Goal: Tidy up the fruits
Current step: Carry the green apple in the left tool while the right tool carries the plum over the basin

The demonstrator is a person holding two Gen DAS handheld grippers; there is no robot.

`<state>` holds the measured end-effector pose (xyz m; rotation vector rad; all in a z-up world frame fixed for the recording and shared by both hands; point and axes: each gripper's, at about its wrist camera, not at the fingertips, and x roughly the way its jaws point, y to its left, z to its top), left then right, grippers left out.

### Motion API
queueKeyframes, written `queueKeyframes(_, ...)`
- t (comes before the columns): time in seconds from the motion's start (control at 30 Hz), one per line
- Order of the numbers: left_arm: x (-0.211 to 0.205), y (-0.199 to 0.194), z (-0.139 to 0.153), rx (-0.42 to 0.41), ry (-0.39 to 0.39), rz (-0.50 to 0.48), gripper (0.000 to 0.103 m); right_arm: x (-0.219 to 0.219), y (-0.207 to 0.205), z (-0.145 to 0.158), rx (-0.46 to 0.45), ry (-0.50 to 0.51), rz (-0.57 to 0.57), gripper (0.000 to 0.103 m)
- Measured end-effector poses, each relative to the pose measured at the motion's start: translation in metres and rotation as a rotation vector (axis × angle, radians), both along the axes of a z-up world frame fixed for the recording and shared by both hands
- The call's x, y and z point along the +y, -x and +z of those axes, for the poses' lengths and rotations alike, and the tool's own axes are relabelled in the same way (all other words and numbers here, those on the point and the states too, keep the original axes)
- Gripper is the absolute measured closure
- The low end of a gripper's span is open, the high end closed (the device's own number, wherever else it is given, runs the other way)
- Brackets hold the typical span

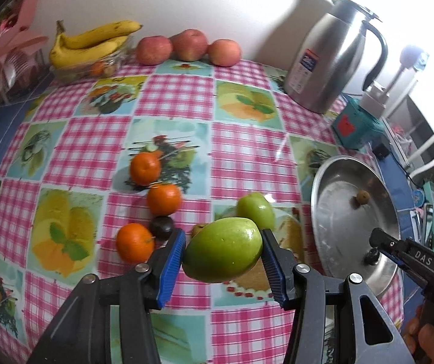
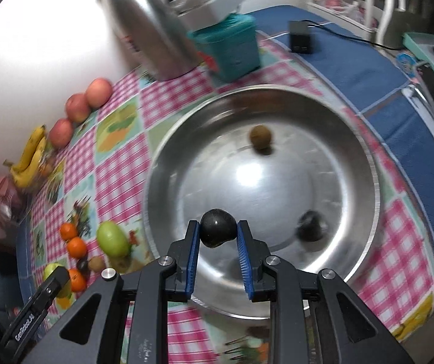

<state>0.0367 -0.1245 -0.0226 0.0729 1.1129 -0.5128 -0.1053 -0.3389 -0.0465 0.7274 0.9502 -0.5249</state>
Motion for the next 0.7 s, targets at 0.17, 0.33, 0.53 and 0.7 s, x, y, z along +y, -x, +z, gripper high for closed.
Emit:
queueKeyframes(0.17, -0.017, 0.005, 0.003, -0.016, -0.002, -0.033, 0.05, -0.015, 0.009, 0.001, -0.004, 0.003, -0.042, 0.077)
queueKeyframes(0.33, -0.042, 0.011, 0.008, -0.04, -0.005, -0.09, 0.05, -0.022, 0.012, 0.002, -0.004, 0.014, -0.058, 0.077)
queueKeyframes(0.53, -0.077, 0.016, 0.008, -0.068, -0.033, -0.162, 0.05, -0.03, 0.01, 0.001, 0.002, 0.02, -0.066, 0.077)
queueKeyframes(0.7, -0.104, 0.019, 0.001, -0.07, -0.051, -0.209, 0.05, -0.038, 0.007, -0.004, 0.008, 0.014, -0.074, 0.077)
